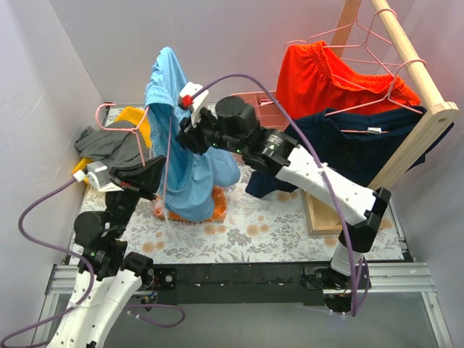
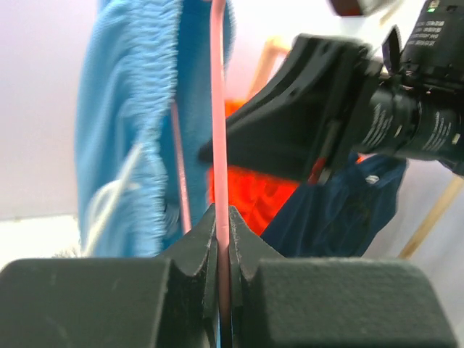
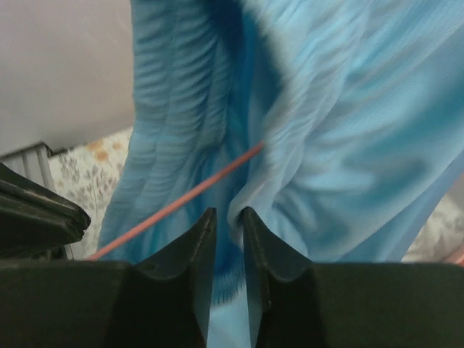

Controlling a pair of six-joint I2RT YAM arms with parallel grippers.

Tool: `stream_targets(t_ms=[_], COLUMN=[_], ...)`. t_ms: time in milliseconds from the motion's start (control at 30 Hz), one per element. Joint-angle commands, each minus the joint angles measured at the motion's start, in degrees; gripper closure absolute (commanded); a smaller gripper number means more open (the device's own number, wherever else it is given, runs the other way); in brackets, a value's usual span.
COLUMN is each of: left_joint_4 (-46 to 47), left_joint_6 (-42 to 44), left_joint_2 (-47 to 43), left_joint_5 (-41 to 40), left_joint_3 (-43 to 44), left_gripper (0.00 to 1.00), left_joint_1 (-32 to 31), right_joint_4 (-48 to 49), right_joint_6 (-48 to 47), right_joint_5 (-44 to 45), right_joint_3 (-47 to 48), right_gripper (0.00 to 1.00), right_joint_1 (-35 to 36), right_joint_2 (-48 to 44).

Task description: Place the shorts on the hanger

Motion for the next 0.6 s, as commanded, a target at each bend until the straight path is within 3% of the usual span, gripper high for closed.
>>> stream_targets(t_ms=[0,133,233,400,567], left_joint_4=[10.48,11.71,11.54,11.54,11.54], left_joint_6=[-1.21,-0.42,0.11,0.55,0.46], left_joint_2=[0.59,-0.28,-0.55,-0.73,-0.64], left_joint_5=[-3.41,-4.29,-4.56,-5.08,-5.52], left_joint_3=[-4.27,-6.48,-6.57,-6.92,-6.93], left_gripper=[1.00,1.00,1.00,1.00,1.00], left_joint_1=[0.54,0.63,0.63,0.55,0.63], right_joint_4=[1.17,5.12,12.14,23.56,34.39], right_joint_6=[6.40,10.36,16.50,25.39,28.82], right_joint_5=[1.73,7.98,11.50,15.00,18.09], right_joint_3=[-7.00,-17.02,-28.88,-40.93,-41.30], right_gripper=[0.67,0.43,0.35,0.34,0.33], right_joint_1=[0.16,0.78,1.74,2.53,4.11], right_joint_2=[-0.39,-3.81,-8.30,-10.94,-8.67])
